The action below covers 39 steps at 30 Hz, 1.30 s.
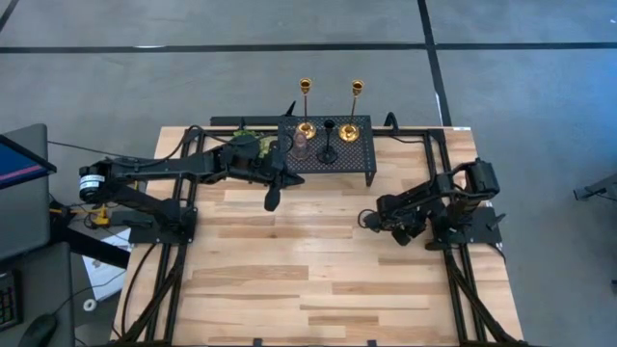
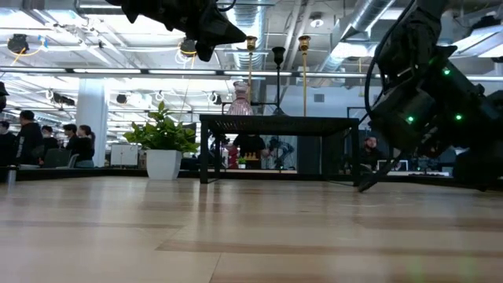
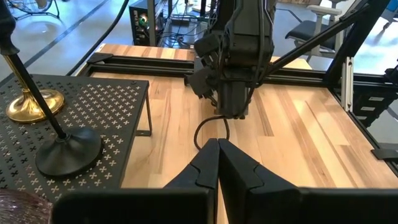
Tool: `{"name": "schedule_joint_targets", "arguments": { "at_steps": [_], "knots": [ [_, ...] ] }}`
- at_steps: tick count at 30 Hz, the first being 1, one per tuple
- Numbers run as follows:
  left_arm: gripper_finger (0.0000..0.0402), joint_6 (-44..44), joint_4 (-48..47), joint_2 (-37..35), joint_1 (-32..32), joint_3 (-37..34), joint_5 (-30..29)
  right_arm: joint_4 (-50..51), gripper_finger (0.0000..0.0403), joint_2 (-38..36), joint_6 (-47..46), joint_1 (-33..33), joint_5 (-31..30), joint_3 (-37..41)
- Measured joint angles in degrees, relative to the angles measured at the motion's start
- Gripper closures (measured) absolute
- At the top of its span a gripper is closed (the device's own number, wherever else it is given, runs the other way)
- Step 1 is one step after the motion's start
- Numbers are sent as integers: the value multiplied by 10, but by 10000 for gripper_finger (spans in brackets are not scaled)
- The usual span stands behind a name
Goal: Pick & Place candle stick holders
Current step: Put the black candle holder on the shelf
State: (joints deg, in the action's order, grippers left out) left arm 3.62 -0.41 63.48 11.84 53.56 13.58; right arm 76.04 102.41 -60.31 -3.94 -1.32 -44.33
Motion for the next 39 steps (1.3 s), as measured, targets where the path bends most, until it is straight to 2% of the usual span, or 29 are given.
{"name": "schedule_joint_targets", "arguments": {
  "at_steps": [10,20,22,29,33,39],
  "knots": [
    [395,0,-12,0,0,0,0,-29,282,0,-6,-16,16,19],
    [395,0,-14,0,0,0,0,-37,283,0,-17,-32,29,34],
    [395,0,-14,0,0,0,0,-36,298,0,-17,-32,29,34],
    [395,0,-14,0,0,0,0,-34,389,0,-34,-31,28,33],
    [395,0,-14,0,0,0,0,-30,381,0,-36,-32,26,28],
    [395,0,-14,0,0,0,0,-6,397,-7,-25,-49,-2,-10]
  ]
}}
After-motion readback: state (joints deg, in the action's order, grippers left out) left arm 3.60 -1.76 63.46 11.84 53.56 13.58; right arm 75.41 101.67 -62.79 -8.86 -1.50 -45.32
